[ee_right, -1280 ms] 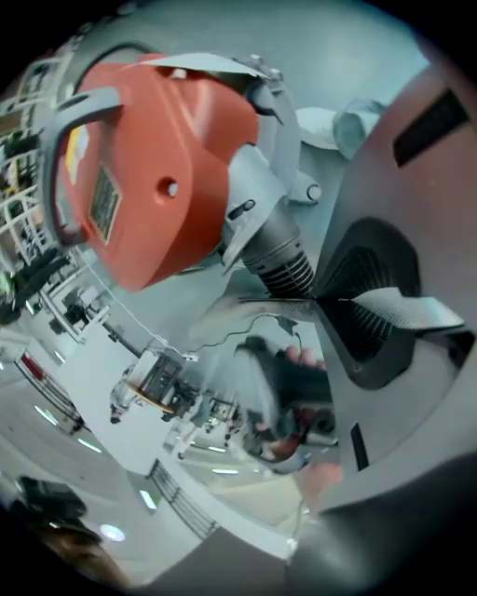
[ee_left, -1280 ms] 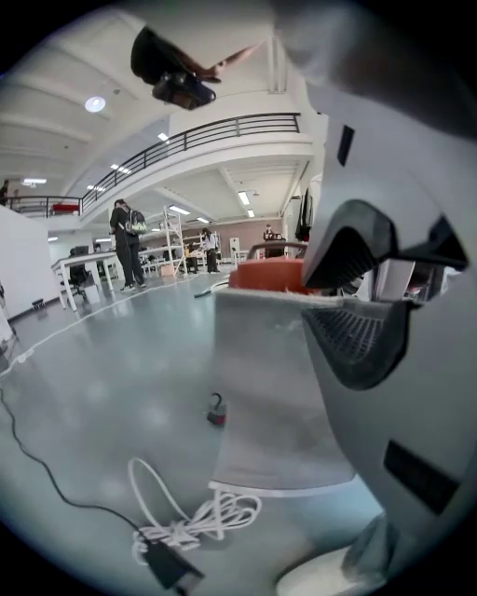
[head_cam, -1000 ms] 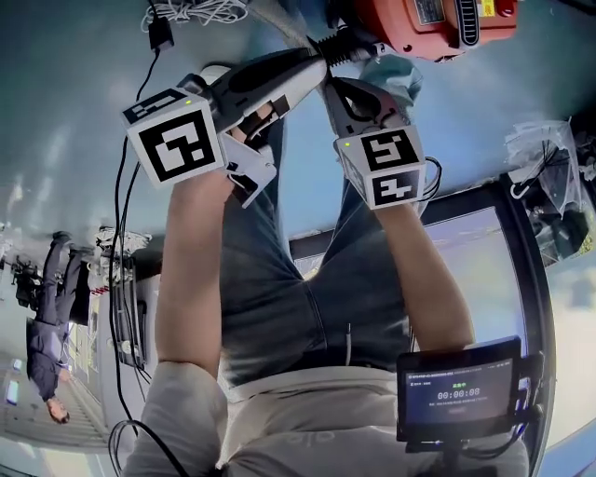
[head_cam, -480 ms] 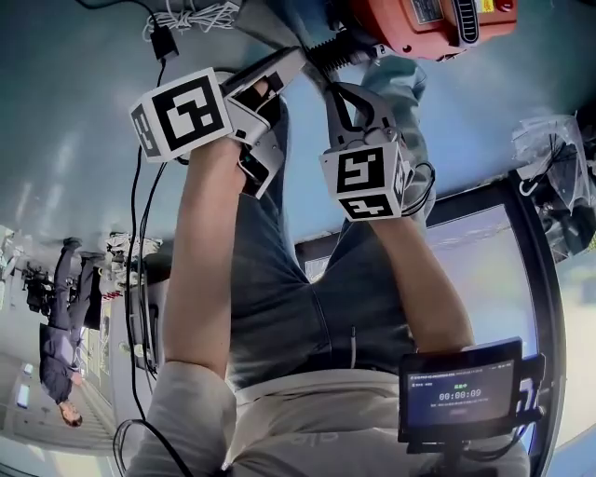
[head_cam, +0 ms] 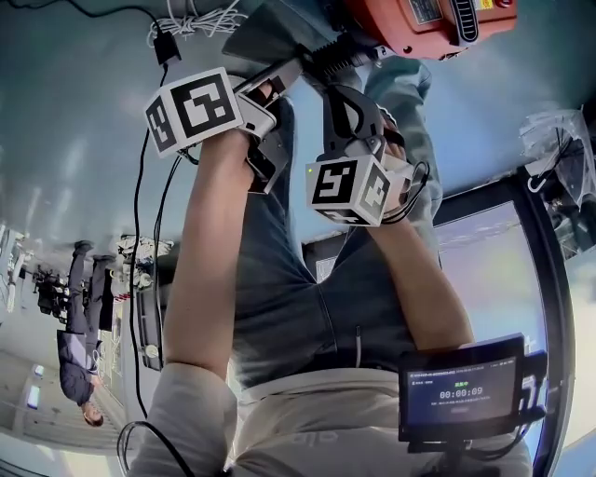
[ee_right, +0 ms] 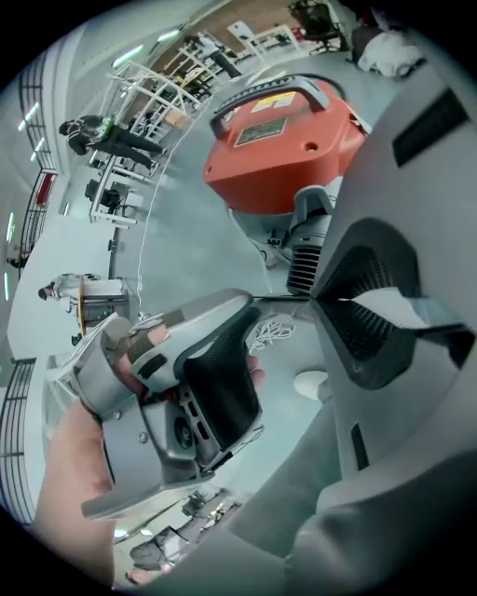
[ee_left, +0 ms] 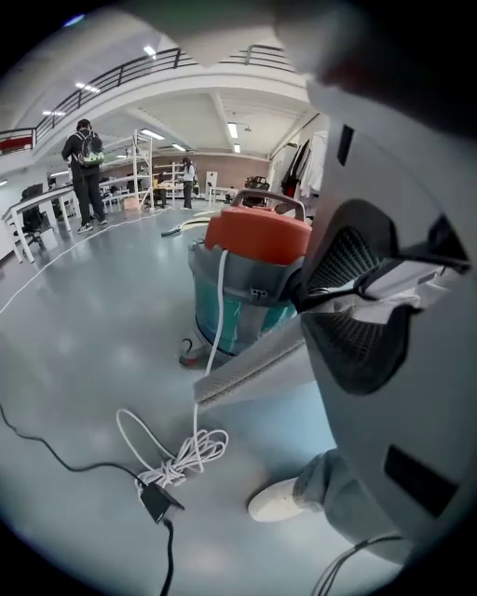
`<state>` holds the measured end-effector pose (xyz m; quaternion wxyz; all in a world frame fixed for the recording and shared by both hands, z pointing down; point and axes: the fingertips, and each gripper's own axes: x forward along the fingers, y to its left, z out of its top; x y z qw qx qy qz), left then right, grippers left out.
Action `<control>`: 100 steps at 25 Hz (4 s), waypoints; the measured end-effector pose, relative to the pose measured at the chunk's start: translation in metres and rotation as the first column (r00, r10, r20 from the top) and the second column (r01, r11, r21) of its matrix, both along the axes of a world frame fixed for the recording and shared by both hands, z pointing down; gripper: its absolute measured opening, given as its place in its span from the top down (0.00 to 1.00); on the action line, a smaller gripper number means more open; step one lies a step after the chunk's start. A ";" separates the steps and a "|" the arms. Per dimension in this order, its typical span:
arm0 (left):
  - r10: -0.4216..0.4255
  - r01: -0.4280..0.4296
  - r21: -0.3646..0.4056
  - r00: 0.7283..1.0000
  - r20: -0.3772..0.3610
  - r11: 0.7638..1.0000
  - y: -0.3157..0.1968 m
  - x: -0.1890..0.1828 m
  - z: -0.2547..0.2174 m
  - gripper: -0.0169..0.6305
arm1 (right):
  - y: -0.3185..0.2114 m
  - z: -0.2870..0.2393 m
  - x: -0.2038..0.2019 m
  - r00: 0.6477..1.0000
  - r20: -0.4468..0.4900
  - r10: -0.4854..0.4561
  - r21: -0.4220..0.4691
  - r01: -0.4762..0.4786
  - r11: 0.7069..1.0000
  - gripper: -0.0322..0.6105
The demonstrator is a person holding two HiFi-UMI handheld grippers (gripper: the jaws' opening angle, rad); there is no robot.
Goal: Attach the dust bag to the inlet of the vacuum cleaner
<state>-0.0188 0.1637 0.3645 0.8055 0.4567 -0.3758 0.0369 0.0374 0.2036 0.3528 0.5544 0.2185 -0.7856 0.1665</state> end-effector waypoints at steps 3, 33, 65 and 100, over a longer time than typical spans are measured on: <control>0.050 -0.049 -0.023 0.999 0.019 0.999 0.006 0.002 0.007 0.86 | 0.001 -0.008 -0.006 0.995 -0.050 -0.088 0.035 0.090 0.995 0.93; 0.092 -0.082 0.146 0.994 -0.063 0.986 -0.056 0.040 -0.007 0.97 | -0.011 0.009 0.030 0.984 0.013 0.177 -0.045 -0.177 0.983 0.93; 0.257 -0.251 -0.123 0.965 0.041 0.960 -0.026 0.019 0.017 0.91 | -0.026 -0.016 0.015 0.996 -0.063 -0.066 0.087 0.071 0.994 0.93; 0.172 -0.178 -0.269 0.984 -0.047 0.947 -0.011 0.008 0.031 0.89 | -0.012 -0.025 -0.014 0.978 -0.006 -0.208 0.108 0.207 0.972 0.93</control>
